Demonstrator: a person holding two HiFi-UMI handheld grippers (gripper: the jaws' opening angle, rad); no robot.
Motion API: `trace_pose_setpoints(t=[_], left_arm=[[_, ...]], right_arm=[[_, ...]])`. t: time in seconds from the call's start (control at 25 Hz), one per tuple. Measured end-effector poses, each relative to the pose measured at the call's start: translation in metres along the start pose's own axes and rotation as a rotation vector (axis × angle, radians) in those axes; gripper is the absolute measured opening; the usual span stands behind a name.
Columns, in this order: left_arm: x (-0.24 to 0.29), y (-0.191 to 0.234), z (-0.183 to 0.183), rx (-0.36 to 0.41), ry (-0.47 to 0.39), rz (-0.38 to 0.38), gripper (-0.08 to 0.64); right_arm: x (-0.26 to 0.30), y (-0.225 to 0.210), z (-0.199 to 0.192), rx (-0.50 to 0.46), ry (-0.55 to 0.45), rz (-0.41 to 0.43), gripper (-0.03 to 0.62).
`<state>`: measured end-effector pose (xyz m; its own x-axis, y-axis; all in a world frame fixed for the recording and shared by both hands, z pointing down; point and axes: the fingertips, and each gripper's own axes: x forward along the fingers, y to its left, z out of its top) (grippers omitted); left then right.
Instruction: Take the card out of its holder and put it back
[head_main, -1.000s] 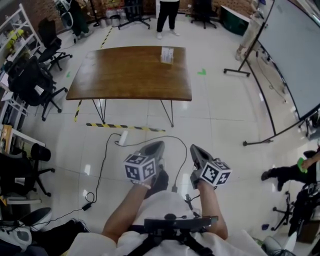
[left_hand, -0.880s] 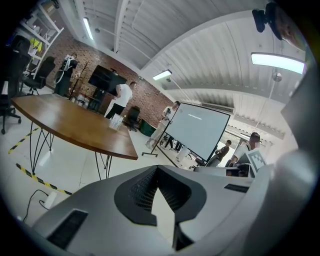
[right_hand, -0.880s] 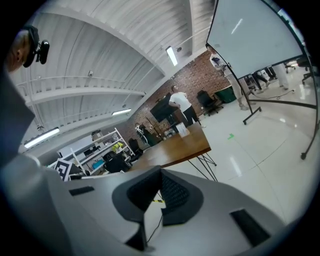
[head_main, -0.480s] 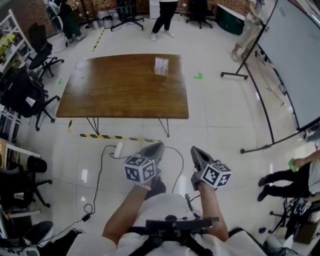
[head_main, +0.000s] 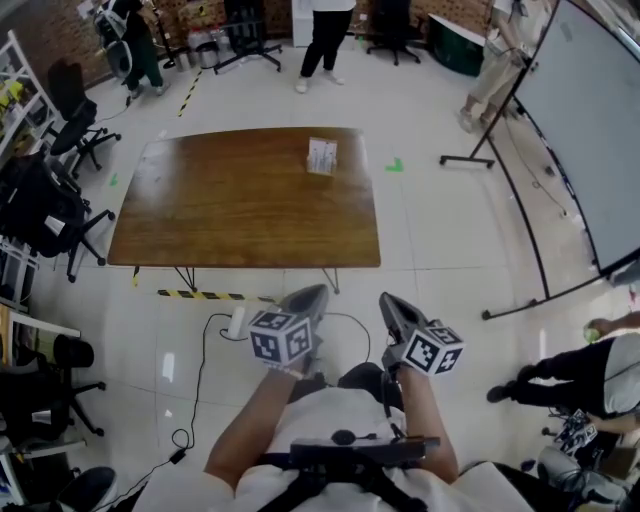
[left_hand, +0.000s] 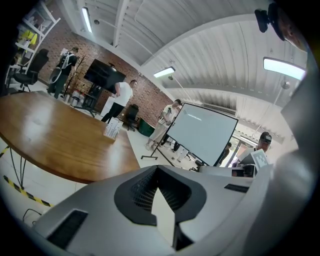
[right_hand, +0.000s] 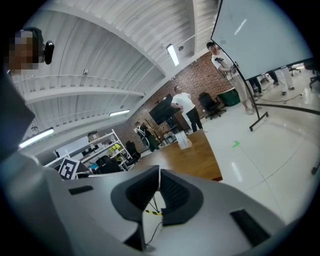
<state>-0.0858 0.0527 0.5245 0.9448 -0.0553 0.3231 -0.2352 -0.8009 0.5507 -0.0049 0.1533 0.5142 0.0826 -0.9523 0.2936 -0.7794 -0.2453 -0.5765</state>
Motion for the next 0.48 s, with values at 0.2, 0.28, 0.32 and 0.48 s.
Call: trace_pose_setpoints(t=[0.2, 0.28, 0.32, 0.48], left_arm=[[0.013, 0.008, 0.005, -0.011, 0.010, 0.000, -0.009], [0.017, 0.012, 0.007, -0.015, 0.008, -0.003, -0.009], [0.019, 0.014, 0.007, -0.018, 0.008, -0.006, -0.009], [0.034, 0.019, 0.013, -0.024, -0.004, -0.002, -0.009]], right_arm=[[0.009, -0.009, 0.013, 0.000, -0.008, -0.017, 0.003], [0.015, -0.014, 0.015, 0.006, -0.001, -0.024, 0.002], [0.018, -0.017, 0.015, 0.010, 0.003, -0.025, 0.002], [0.035, -0.035, 0.021, 0.024, 0.009, -0.009, 0.000]])
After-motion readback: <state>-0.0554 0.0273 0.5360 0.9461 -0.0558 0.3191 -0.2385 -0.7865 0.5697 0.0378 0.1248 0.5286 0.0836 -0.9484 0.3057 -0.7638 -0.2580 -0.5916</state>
